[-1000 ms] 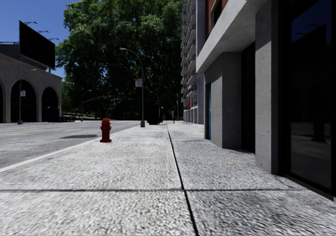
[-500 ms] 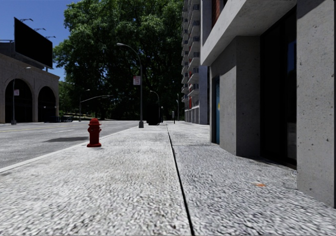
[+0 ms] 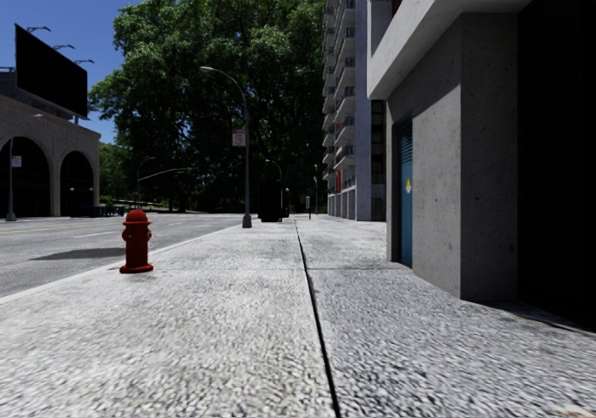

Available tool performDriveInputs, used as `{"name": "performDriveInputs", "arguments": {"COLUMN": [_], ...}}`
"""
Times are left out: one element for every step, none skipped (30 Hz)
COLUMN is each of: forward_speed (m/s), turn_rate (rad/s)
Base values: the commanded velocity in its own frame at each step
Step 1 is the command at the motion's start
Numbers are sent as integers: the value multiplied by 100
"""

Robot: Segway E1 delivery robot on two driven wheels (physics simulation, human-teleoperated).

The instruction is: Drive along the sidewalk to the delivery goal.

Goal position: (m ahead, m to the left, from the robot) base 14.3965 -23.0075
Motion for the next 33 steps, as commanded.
{"name": "performDriveInputs", "arguments": {"forward_speed": [200,200,200,200,200,200,200,200,200,200,200,200,200,200,200,200,200,200,200,200,200,200,200,200,200,200,200,200,200,200,200,200,200], "turn_rate": [0,0,0,0,0,0,0,0,0,0,0,0,0,0,0,0,0,0,0,0,0,0,0,0,0,0,0,0,0,0,0,0,0]}}
